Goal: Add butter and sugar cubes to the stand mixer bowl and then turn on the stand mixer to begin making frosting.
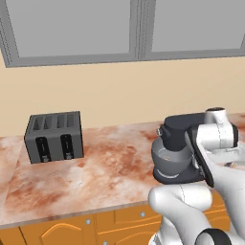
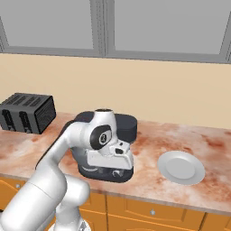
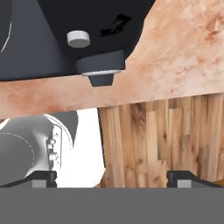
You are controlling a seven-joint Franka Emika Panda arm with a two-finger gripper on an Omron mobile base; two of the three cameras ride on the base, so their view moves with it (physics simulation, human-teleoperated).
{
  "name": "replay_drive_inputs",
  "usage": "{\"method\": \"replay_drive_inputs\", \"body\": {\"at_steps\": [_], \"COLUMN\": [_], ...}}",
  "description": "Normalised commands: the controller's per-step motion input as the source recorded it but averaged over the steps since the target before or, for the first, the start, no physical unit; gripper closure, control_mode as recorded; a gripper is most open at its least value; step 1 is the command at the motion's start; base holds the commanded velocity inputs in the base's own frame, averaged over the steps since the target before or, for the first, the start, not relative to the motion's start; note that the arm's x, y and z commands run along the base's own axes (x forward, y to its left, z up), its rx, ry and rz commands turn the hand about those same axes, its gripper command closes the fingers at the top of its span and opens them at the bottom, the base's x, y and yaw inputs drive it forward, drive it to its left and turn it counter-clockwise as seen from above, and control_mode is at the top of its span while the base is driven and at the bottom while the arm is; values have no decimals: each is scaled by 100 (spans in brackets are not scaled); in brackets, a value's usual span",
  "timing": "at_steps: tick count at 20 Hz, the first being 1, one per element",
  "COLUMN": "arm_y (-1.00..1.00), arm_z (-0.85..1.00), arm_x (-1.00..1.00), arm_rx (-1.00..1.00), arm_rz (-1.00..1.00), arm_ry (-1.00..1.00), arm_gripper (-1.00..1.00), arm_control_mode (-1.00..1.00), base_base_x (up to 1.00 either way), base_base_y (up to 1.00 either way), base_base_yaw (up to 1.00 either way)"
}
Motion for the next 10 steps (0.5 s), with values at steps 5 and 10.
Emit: {"method": "replay_drive_inputs", "body": {"at_steps": [5, 10], "arm_y": [0, 0], "arm_z": [-14, -10], "arm_x": [0, 0], "arm_rx": [-13, -21], "arm_rz": [0, 0], "arm_ry": [-10, -8], "arm_gripper": [-100, -100], "arm_control_mode": [-100, -100], "base_base_x": [0, 0], "base_base_y": [0, 0], "base_base_yaw": [0, 0]}}
